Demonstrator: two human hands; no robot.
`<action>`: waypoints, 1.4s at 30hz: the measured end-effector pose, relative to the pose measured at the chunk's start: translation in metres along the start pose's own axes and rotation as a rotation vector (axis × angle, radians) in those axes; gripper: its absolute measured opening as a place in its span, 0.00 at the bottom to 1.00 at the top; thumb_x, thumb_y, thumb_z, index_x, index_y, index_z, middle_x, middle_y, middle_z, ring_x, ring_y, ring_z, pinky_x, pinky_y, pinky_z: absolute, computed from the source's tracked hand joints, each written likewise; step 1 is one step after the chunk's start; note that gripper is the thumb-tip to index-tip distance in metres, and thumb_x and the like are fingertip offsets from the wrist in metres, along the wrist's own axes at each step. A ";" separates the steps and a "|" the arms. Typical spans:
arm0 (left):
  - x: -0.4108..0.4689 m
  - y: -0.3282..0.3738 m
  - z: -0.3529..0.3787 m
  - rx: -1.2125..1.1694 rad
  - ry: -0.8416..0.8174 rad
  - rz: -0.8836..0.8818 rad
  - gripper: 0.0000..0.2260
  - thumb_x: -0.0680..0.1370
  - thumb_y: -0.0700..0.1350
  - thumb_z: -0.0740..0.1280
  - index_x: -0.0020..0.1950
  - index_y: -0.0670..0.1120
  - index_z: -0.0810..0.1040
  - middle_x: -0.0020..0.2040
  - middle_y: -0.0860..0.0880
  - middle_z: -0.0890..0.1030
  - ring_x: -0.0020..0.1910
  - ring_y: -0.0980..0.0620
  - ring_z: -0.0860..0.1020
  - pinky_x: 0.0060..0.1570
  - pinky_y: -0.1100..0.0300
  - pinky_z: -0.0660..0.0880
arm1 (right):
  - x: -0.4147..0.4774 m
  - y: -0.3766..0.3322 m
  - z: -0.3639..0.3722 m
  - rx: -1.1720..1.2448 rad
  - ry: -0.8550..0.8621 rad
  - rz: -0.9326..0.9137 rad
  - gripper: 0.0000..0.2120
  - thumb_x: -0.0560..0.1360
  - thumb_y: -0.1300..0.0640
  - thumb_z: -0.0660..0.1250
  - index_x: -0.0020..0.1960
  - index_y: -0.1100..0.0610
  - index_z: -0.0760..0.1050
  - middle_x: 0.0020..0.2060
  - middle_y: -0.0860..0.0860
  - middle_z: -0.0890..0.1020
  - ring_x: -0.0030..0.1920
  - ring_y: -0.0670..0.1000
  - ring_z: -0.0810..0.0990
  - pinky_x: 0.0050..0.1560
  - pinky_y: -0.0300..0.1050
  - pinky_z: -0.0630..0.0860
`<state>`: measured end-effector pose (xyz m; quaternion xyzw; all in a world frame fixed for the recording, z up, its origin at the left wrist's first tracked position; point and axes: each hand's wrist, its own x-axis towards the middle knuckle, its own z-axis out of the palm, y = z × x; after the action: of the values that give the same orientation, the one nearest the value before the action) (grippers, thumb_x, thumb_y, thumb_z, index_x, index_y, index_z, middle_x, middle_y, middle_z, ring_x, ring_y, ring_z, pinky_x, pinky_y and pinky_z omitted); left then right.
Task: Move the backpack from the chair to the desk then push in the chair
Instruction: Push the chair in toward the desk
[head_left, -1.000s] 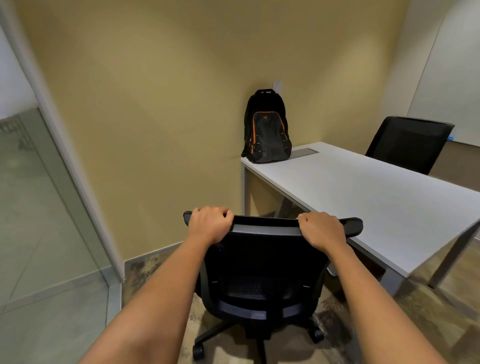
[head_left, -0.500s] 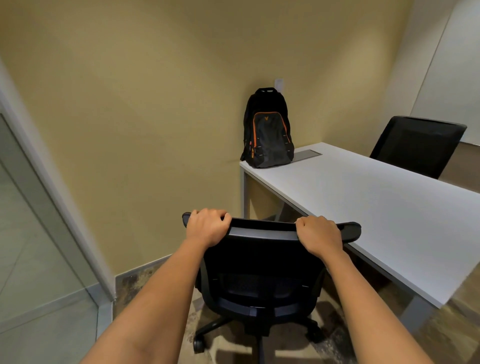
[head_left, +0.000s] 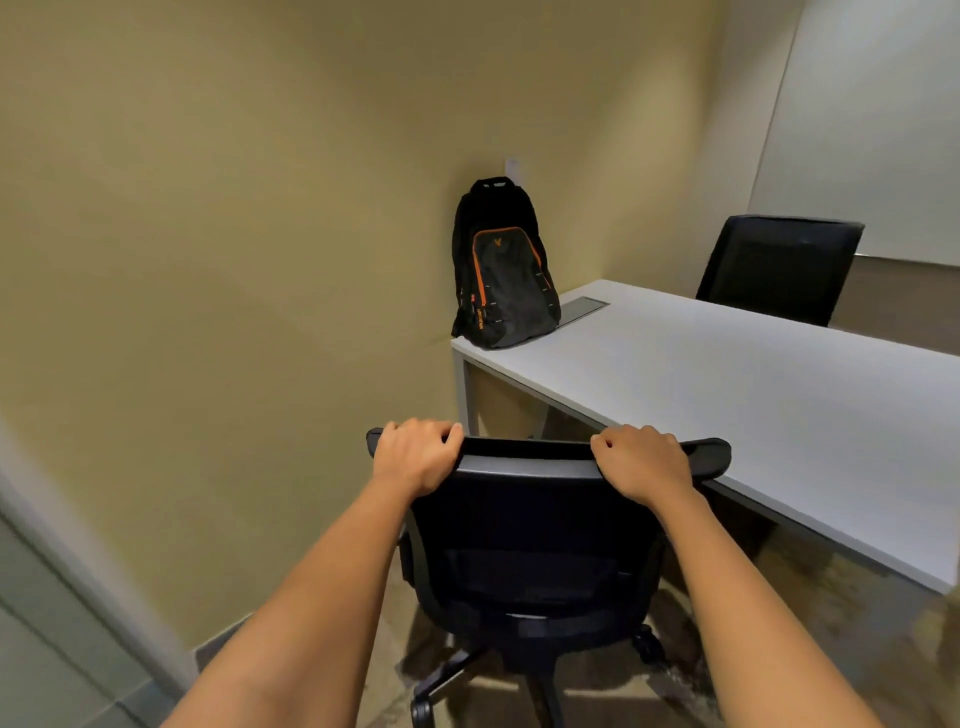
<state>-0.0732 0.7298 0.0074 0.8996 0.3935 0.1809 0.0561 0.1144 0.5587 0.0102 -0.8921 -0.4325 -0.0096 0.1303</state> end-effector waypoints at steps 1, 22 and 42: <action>0.008 -0.010 0.000 0.000 0.001 0.019 0.18 0.80 0.51 0.50 0.37 0.47 0.73 0.39 0.44 0.80 0.38 0.46 0.70 0.47 0.53 0.65 | 0.003 -0.009 0.002 -0.017 -0.016 0.006 0.19 0.80 0.52 0.47 0.45 0.56 0.74 0.48 0.55 0.80 0.48 0.56 0.74 0.53 0.52 0.67; 0.158 -0.138 0.006 0.070 -0.358 0.225 0.20 0.80 0.57 0.45 0.62 0.59 0.74 0.66 0.49 0.76 0.64 0.46 0.72 0.60 0.48 0.62 | 0.095 -0.128 0.036 -0.091 -0.282 0.242 0.30 0.79 0.38 0.38 0.73 0.49 0.65 0.72 0.54 0.68 0.72 0.58 0.62 0.70 0.62 0.53; 0.261 -0.211 0.022 -0.048 -0.306 0.335 0.19 0.78 0.58 0.50 0.52 0.60 0.81 0.53 0.50 0.83 0.52 0.46 0.77 0.52 0.54 0.62 | 0.154 -0.214 0.069 0.045 -0.066 0.381 0.27 0.79 0.38 0.44 0.64 0.48 0.75 0.58 0.52 0.81 0.58 0.55 0.77 0.57 0.52 0.70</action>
<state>-0.0469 1.0650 0.0092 0.9677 0.2214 0.0585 0.1056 0.0385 0.8206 0.0117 -0.9546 -0.2597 0.0541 0.1357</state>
